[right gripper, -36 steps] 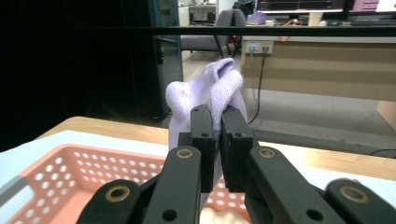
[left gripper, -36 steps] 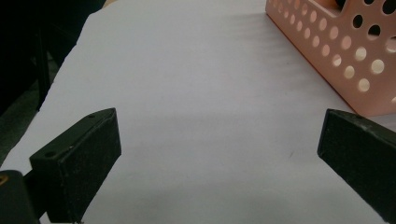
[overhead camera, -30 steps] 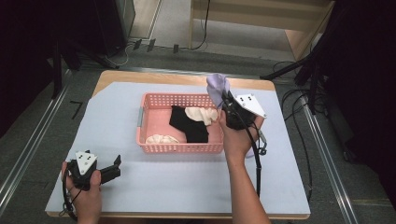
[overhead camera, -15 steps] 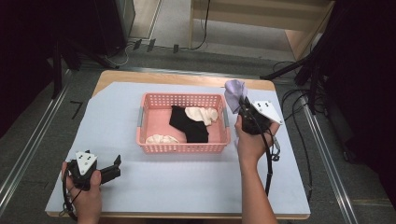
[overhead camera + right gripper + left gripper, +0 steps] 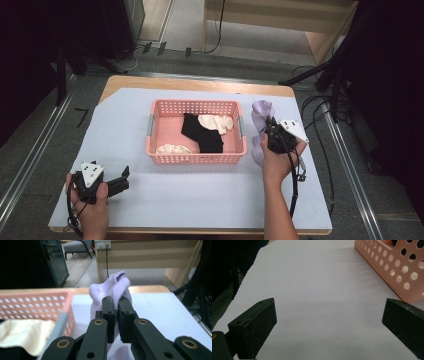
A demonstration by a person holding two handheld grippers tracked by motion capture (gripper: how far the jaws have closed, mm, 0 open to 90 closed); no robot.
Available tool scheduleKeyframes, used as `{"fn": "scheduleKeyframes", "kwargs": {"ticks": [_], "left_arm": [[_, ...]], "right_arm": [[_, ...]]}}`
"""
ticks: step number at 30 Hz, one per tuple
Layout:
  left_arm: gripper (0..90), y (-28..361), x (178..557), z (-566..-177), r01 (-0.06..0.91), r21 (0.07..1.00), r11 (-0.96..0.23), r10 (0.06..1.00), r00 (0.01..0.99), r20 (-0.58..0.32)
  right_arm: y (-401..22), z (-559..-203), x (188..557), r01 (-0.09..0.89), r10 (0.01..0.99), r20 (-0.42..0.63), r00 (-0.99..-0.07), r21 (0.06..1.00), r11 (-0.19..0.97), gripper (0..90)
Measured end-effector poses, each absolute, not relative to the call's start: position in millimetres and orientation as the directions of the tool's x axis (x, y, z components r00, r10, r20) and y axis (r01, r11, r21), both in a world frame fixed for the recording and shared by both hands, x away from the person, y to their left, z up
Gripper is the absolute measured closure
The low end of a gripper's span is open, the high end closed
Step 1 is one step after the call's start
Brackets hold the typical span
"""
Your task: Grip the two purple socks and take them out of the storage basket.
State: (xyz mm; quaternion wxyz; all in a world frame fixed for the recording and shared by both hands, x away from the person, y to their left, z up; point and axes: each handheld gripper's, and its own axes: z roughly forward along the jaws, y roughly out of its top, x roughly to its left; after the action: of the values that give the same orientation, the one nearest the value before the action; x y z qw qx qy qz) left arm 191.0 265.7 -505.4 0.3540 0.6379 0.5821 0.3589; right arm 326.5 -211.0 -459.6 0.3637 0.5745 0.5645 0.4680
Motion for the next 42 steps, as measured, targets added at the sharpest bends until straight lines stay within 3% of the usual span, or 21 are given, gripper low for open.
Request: {"fn": "scheduleKeyframes", "kwargs": {"ticks": [14,15,16,17,18,25,31,42], "left_arm": [[0.4,266,191,-505,0.49,0.869,-0.071,0.997,0.064,0.046],[0.4,266,191,-505,0.489,0.869,-0.071,0.997,0.065,0.045],[0.4,266,191,-505,0.489,0.869,-0.071,0.997,0.065,0.045],[0.4,266,191,-505,0.489,0.87,-0.071,0.997,0.065,0.045],[0.4,266,191,-505,0.489,0.869,-0.071,0.997,0.065,0.045],[0.4,266,191,-505,0.488,0.87,-0.071,0.997,0.068,0.043],[0.4,266,191,-505,0.484,0.872,-0.071,0.997,0.067,0.044],[0.4,265,191,-505,0.484,0.872,-0.073,0.997,0.067,0.046]], "right_arm": [[-226,-504,321,0.409,0.99,0.136,-0.039,0.906,-0.108,85.3],[-230,-505,319,0.418,0.981,0.19,-0.028,0.894,-0.161,78.1],[-230,-505,319,0.418,0.981,0.19,-0.028,0.894,-0.161,78.1],[-231,-505,319,0.409,0.976,0.217,-0.026,0.893,-0.188,69.7],[-232,-502,316,0.383,0.973,0.23,-0.019,0.901,-0.206,54.8],[-238,-493,305,0.373,0.98,0.194,-0.041,0.913,-0.165,30.5],[-249,-491,286,0.369,0.97,0.22,-0.106,0.914,-0.167,25.5],[-276,-495,259,0.378,0.969,0.221,-0.106,0.911,-0.166,25.5]]}}
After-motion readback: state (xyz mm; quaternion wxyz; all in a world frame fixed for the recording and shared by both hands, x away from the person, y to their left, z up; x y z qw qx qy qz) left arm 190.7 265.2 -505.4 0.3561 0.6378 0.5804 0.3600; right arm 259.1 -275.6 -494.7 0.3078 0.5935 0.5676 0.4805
